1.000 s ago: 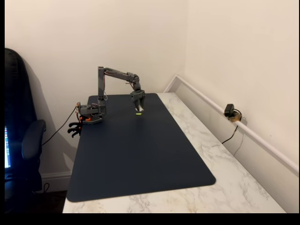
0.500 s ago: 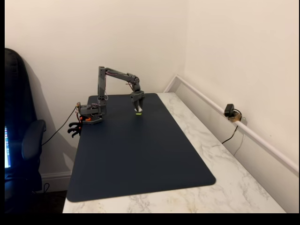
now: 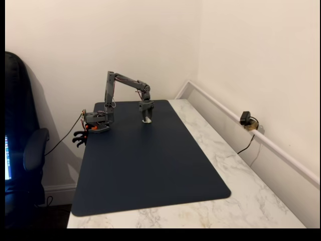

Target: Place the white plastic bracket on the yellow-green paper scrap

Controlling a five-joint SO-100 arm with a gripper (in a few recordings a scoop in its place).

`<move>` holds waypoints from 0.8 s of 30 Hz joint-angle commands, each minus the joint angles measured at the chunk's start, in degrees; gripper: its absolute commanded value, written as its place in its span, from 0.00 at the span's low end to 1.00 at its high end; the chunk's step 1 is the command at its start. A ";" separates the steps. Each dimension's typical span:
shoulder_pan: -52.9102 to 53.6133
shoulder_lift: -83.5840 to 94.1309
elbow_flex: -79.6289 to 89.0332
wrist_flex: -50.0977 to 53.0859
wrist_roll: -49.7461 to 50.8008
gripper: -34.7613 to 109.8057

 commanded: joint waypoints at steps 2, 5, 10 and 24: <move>1.23 3.96 -2.99 1.05 0.35 0.47; 1.05 11.43 -1.58 1.23 -0.35 0.45; -0.44 22.76 -0.97 2.46 -4.31 0.24; -11.87 67.85 36.21 -11.60 -23.03 0.25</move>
